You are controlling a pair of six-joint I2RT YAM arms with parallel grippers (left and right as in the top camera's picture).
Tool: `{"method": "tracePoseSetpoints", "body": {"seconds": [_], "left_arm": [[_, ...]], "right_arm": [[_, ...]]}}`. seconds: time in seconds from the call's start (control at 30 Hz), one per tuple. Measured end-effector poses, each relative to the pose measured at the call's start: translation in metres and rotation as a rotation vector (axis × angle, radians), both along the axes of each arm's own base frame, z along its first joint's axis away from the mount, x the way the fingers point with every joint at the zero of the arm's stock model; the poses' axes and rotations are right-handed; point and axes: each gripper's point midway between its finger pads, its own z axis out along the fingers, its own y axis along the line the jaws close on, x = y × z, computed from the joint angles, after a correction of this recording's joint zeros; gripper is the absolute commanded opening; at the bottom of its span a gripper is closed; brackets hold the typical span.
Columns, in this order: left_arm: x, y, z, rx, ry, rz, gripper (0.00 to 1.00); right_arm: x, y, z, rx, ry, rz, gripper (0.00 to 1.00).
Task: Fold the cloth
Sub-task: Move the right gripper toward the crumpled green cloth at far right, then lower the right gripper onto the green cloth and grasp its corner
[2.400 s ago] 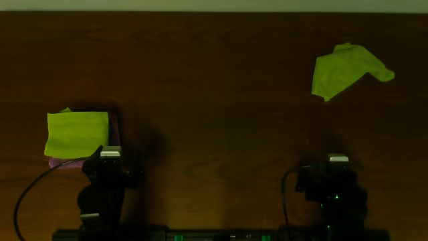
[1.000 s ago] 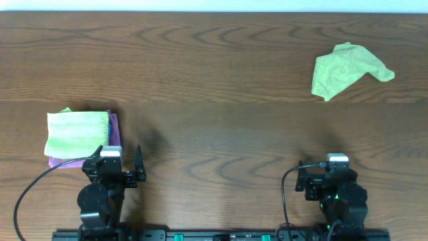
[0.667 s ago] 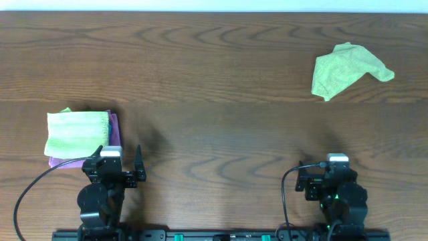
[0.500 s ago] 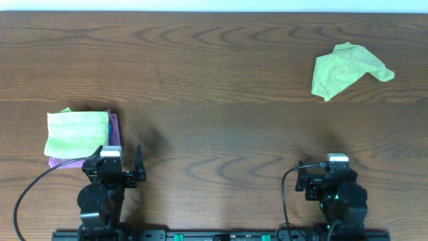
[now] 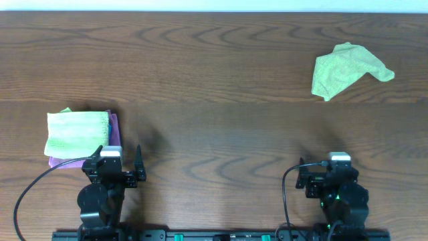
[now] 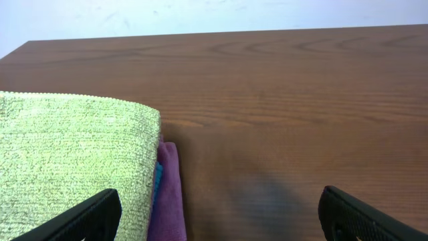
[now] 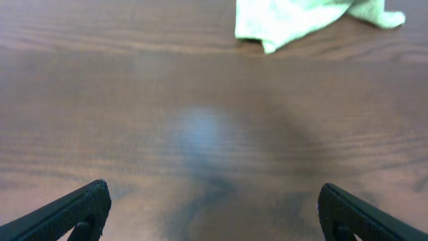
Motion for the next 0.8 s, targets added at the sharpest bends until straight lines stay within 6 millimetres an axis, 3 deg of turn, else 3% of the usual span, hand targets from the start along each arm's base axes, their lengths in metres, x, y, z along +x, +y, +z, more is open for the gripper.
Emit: {"method": "tracePoseSetpoints", "body": {"seconds": [0.17,0.4,0.67,0.8], "left_arm": [[0.0,0.0,0.0,0.0,0.0,0.0,0.95],[0.0,0.0,0.0,0.0,0.001,0.0,0.95],[0.0,0.001,0.0,0.001,0.0,0.003,0.95],[0.0,0.001,0.0,0.001,0.0,0.004,0.95]], "right_arm": [[0.002,-0.005,0.012,0.021,-0.03,-0.045,0.99],[0.007,-0.019,0.043,0.028,-0.012,-0.132,0.99],[0.036,-0.033,0.076,0.036,0.08,-0.2,0.99],[0.054,-0.039,0.083,0.044,0.154,-0.23,0.99]]}}
